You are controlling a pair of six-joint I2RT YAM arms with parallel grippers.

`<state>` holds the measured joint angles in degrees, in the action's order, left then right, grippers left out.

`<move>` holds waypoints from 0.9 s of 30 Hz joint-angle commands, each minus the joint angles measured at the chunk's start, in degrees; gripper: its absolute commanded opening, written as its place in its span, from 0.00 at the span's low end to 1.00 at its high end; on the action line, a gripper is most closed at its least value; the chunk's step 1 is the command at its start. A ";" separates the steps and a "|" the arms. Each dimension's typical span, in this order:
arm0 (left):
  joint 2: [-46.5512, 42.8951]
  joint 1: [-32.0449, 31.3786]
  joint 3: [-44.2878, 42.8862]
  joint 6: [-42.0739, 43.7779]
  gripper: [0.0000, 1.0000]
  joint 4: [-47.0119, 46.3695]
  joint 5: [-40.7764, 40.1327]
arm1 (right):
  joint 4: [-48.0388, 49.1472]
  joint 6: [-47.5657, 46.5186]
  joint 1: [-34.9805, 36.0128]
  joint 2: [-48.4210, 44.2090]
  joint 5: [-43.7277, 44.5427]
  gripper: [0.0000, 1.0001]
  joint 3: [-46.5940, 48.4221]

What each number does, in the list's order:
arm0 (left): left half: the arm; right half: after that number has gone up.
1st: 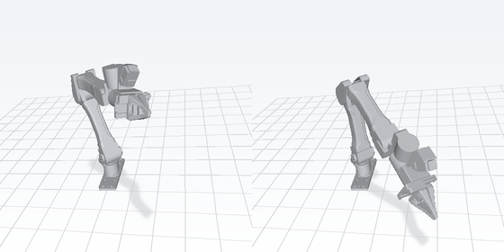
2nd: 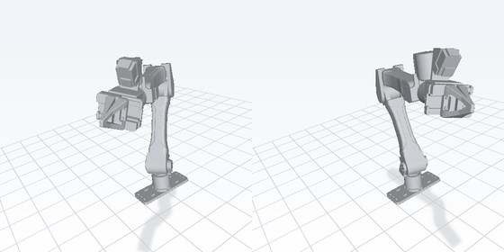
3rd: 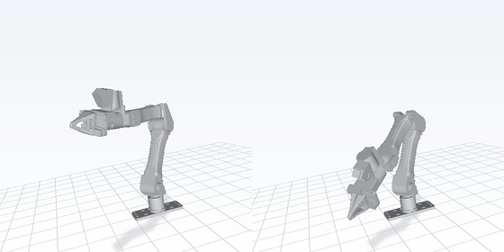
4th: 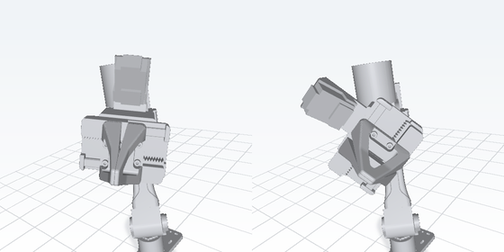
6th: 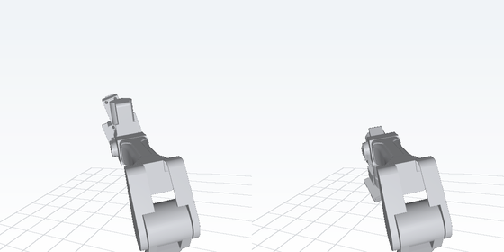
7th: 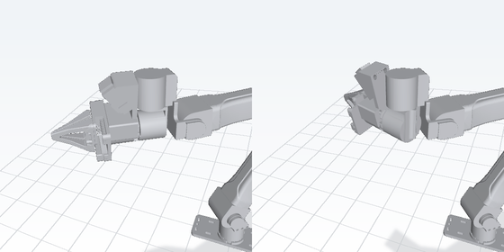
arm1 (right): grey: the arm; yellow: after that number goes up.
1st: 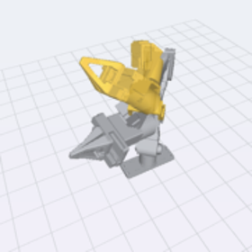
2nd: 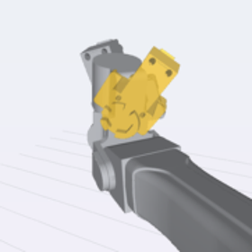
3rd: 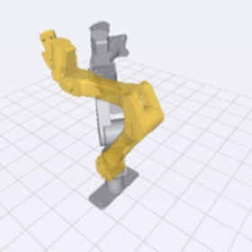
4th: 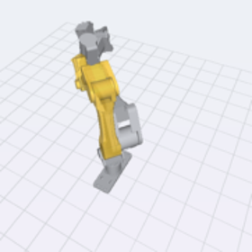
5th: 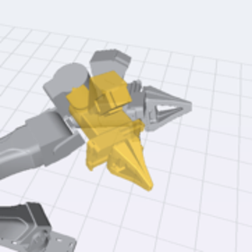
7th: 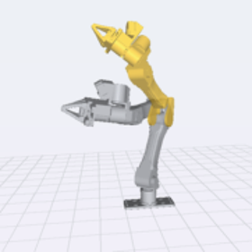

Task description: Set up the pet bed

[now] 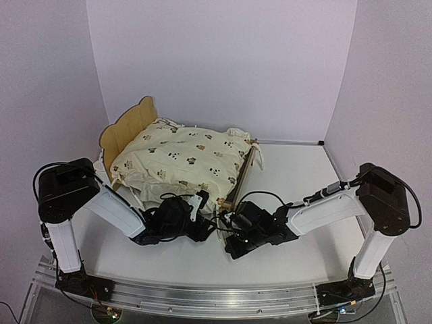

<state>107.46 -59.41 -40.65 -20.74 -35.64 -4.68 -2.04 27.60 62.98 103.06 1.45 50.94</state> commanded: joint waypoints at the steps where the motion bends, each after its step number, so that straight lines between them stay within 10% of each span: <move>1: -1.03 -1.27 -2.67 4.90 0.61 1.91 1.99 | -9.17 -5.01 -0.12 -3.80 -3.91 0.00 0.17; 27: 0.80 -1.59 -0.48 23.91 0.67 -10.88 1.77 | -24.05 -12.07 -5.27 -18.05 -1.45 0.00 1.40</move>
<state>106.21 -60.88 -40.36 -1.41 -39.79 -2.96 -24.73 15.68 58.43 86.70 -0.21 50.35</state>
